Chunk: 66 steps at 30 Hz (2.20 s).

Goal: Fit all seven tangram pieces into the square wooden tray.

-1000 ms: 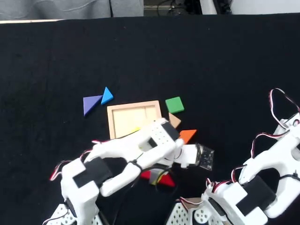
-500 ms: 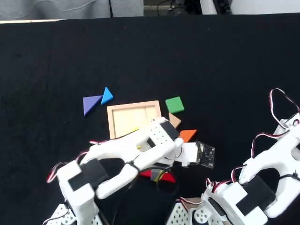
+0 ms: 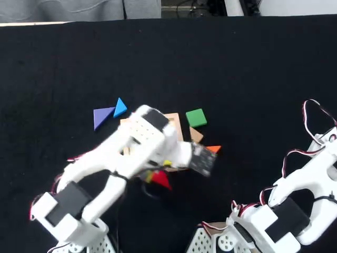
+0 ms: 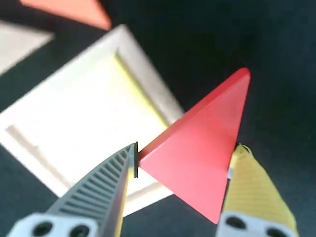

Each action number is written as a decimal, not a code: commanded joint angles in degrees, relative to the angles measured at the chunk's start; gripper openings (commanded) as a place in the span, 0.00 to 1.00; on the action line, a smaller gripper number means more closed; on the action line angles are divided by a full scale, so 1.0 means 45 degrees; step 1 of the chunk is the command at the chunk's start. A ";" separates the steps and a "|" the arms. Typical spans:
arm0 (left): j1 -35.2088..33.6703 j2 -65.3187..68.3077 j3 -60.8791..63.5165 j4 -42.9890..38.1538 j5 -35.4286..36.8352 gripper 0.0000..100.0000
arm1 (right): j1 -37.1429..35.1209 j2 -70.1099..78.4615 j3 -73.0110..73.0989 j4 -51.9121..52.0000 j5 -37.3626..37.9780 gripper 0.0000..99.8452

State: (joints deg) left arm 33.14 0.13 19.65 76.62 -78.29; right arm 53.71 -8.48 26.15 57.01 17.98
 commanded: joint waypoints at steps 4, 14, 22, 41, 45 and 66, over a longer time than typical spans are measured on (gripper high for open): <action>-0.1612 -0.0391 -0.0127 -0.1856 -0.2266 0.23 | -0.0195 -0.0186 -0.0186 -0.0020 0.0020 0.19; -0.2120 0.1446 -0.0264 -0.3165 -0.2266 0.23 | -0.0215 -0.0107 -0.0127 -0.0039 0.0020 0.19; -0.2081 0.1309 -0.1338 -0.2462 -0.0254 0.31 | -0.1172 -0.0225 0.0537 -0.0352 0.0664 0.19; -0.2842 -0.1055 -0.3018 0.0625 0.3516 0.19 | -0.1172 -0.0225 0.0459 -0.0488 0.0254 0.19; -0.3311 -0.2930 -0.2842 0.0938 0.9241 0.03 | -0.1153 -0.0225 0.0244 -0.0391 -0.0664 0.19; -0.3096 -0.5255 0.6261 -0.4005 1.7426 0.03 | -0.8420 -0.0166 -0.2608 0.6134 -0.2950 0.01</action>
State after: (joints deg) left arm 17.49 -15.87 43.56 61.23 -1.89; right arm 18.55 -8.57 17.45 83.82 10.24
